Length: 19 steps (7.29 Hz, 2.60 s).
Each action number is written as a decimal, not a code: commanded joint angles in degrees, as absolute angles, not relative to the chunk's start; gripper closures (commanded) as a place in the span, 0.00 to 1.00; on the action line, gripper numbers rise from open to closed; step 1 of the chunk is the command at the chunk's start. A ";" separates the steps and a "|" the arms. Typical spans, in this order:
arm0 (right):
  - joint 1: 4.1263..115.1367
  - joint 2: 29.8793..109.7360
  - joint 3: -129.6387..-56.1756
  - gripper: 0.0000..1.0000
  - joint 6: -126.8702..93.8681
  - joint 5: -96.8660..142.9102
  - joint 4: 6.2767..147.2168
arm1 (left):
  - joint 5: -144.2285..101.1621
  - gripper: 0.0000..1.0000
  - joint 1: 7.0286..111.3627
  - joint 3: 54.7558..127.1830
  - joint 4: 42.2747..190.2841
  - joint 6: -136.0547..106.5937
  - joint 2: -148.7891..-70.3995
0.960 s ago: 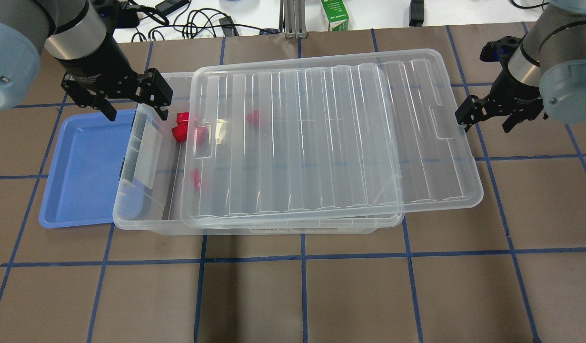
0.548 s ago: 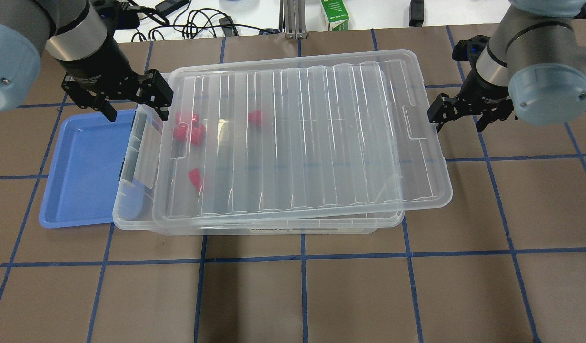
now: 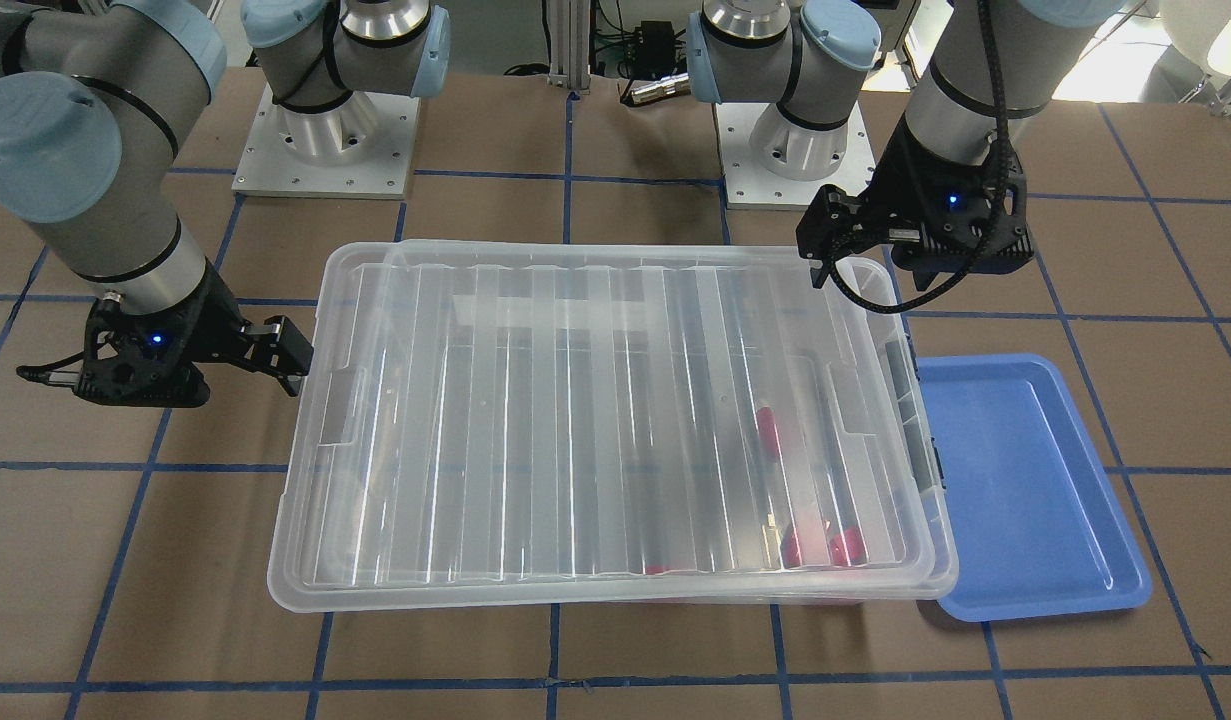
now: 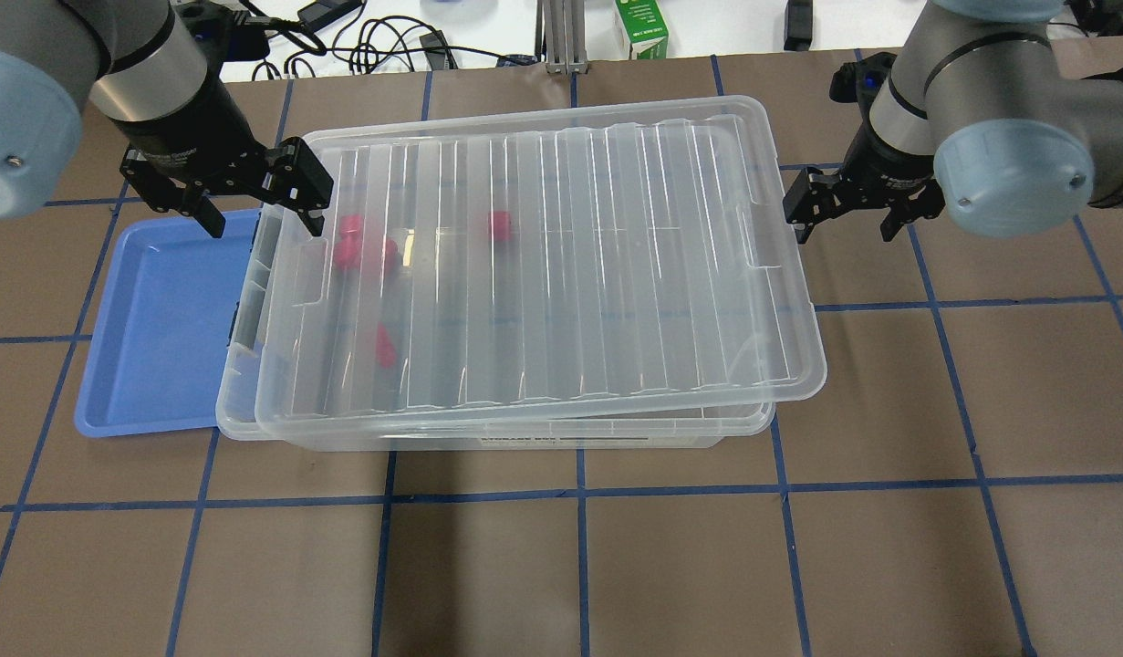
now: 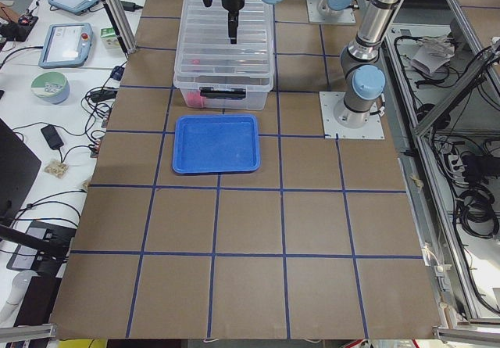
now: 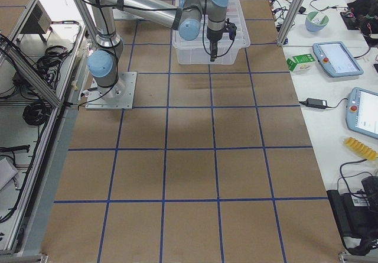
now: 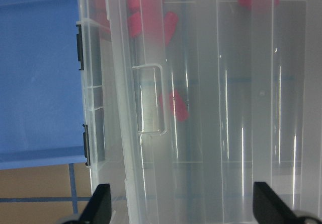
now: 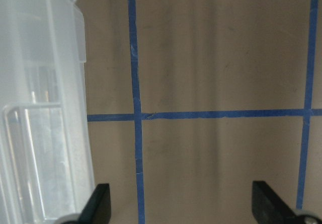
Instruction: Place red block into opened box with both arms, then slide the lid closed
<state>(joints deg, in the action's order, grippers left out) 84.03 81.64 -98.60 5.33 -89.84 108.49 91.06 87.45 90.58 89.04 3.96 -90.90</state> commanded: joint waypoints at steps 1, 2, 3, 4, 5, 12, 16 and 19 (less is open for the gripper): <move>84.20 83.48 -89.87 0.00 4.93 -90.18 98.15 | 91.05 0.00 87.45 90.70 89.03 3.96 -90.79; 84.46 86.63 -86.34 0.00 4.49 -90.18 92.87 | 91.05 0.00 87.54 90.79 89.03 3.87 -90.70; 85.16 89.88 -86.31 0.00 4.57 -89.48 91.42 | 91.05 0.00 87.54 90.70 89.03 3.95 -90.79; 87.95 91.22 -87.53 0.00 4.31 -89.47 91.49 | 91.05 0.00 87.54 90.36 89.12 3.87 -90.79; 91.46 92.19 -90.85 0.00 0.83 -89.30 93.58 | 91.14 0.00 87.54 89.83 89.47 3.87 -90.70; 93.16 92.28 -90.35 0.00 -5.45 -89.74 95.18 | 90.97 0.00 87.63 89.39 90.52 3.87 -89.39; 93.16 92.46 -90.35 0.00 -5.27 -90.00 94.83 | 91.05 0.00 88.50 89.83 90.62 3.87 -89.47; 93.07 92.37 -90.35 0.00 -4.83 -89.65 94.83 | 91.05 0.00 88.77 89.38 90.44 3.78 -89.83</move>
<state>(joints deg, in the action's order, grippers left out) 93.02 92.44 -90.41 -4.80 -89.96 94.68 91.03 88.70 89.45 90.46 3.79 -89.81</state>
